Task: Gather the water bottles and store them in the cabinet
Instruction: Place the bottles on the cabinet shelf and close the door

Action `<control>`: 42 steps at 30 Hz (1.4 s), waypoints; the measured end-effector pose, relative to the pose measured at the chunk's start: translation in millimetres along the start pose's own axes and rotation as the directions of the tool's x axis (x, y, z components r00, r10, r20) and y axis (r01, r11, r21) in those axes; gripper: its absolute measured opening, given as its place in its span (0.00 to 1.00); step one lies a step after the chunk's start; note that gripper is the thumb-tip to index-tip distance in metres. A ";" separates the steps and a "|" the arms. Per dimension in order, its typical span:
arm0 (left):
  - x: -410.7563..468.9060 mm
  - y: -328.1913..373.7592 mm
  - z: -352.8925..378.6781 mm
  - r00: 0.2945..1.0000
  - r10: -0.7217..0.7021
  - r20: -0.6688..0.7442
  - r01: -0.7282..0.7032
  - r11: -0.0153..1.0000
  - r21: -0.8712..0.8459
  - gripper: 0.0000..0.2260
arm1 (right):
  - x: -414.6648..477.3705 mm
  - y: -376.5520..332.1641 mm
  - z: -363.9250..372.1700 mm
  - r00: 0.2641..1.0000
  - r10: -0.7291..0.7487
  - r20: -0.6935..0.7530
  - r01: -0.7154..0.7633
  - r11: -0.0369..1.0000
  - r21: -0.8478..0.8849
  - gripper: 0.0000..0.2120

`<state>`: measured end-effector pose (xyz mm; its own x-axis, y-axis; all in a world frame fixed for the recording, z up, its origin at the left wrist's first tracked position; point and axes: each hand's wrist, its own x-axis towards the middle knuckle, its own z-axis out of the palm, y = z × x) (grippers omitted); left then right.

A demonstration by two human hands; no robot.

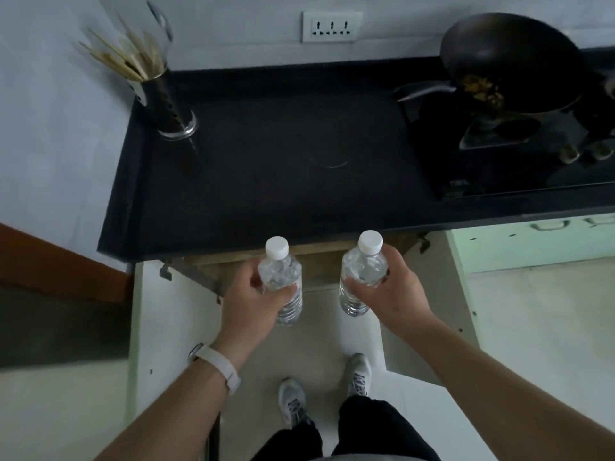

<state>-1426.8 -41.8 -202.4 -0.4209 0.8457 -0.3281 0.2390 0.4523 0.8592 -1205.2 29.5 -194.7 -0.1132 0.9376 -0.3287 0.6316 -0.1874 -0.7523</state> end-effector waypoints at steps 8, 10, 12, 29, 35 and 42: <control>36.1 -28.4 52.0 0.995 -0.015 0.101 0.006 0.996 0.092 0.21 | 48.2 57.7 24.6 0.997 0.082 0.013 -0.083 0.995 0.047 0.34; 46.0 -42.4 69.0 0.991 -0.033 0.128 0.021 0.995 0.095 0.21 | 60.3 75.1 31.6 0.996 0.092 0.016 -0.093 0.994 0.059 0.34; 57.2 -61.5 89.7 0.989 -0.051 0.142 0.039 0.996 0.083 0.20 | 71.8 97.4 40.5 0.995 0.095 0.007 -0.095 0.993 0.071 0.32; 204.2 -207.6 216.5 0.995 0.079 0.052 -0.077 0.996 -0.046 0.21 | 201.3 250.9 130.5 0.969 -0.004 -0.245 0.075 0.957 0.281 0.32; 241.2 -215.9 243.4 0.975 0.220 0.031 -0.214 0.969 -0.122 0.23 | 238.7 273.7 143.9 0.932 -0.089 -0.350 0.199 0.936 0.290 0.34; 257.5 -194.7 263.6 0.937 0.344 -0.060 -0.350 0.921 -0.173 0.19 | 260.4 275.5 130.0 0.880 -0.174 -0.442 0.313 0.913 0.263 0.28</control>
<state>-1351.0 162.6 -557.7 -0.3644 0.9312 0.0120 0.2159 0.0719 0.9738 -1160.3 183.9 -561.8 0.1296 0.9871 0.0943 0.3393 0.0452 -0.9396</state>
